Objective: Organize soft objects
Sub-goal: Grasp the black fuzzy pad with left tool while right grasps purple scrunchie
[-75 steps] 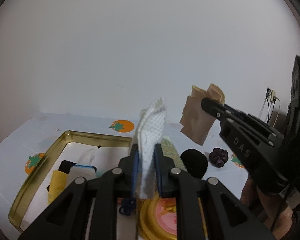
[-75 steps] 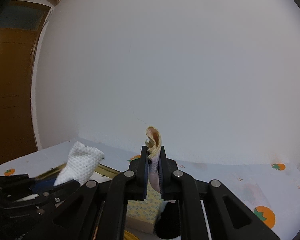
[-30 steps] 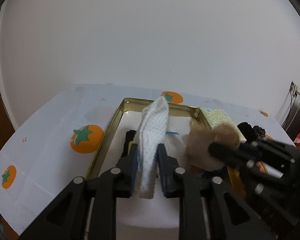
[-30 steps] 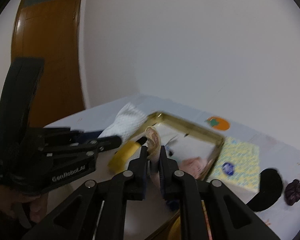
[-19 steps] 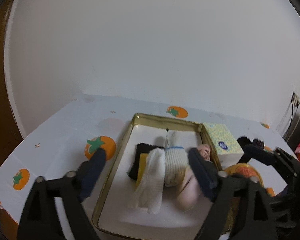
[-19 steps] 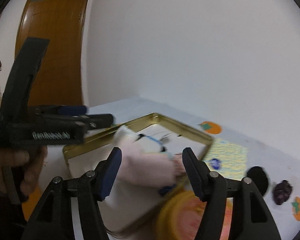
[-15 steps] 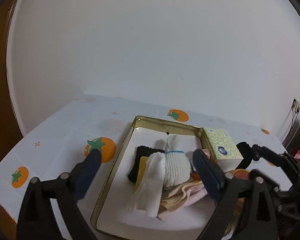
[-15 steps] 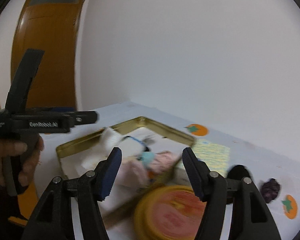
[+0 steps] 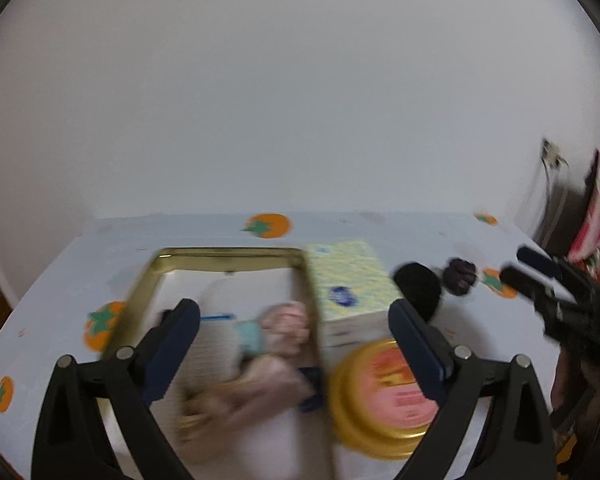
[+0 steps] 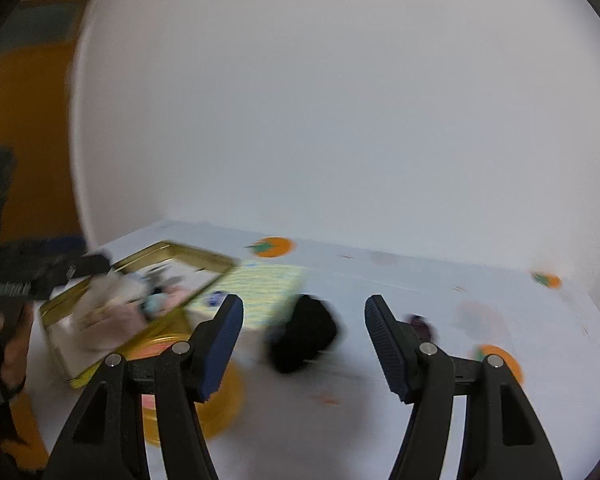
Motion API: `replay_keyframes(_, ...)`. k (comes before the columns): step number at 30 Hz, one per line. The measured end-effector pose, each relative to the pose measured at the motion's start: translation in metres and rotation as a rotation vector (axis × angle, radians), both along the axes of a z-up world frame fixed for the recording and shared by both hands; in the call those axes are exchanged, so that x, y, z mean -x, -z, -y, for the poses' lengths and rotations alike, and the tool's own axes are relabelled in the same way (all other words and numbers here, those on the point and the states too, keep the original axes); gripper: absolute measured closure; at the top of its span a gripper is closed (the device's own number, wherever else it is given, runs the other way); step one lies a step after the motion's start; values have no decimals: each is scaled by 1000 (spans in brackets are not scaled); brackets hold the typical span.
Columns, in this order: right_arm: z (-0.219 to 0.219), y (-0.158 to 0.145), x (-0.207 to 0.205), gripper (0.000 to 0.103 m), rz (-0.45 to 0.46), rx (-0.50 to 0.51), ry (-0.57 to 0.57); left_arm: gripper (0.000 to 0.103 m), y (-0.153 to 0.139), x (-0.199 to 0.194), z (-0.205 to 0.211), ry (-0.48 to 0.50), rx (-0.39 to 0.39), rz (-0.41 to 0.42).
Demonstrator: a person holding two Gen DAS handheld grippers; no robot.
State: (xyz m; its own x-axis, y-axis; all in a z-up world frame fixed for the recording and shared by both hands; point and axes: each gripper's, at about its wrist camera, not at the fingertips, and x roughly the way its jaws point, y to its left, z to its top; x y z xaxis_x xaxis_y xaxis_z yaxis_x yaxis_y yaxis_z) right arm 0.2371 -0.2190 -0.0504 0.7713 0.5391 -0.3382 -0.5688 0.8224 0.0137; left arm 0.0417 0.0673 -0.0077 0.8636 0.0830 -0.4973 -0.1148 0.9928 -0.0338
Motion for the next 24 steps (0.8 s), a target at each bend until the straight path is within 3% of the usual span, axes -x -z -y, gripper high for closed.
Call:
replay_keyframes(9, 65, 19, -65, 38, -185, -59, 227, 6, 13, -54, 76, 152, -61, -130)
replay_keyframes(19, 47, 36, -110, 38, -288, -6, 252, 9, 23, -111, 105, 182, -31, -274)
replay_keyframes(24, 43, 49, -125, 38, -332, -3, 253, 11, 30, -123, 112, 178, -39, -301)
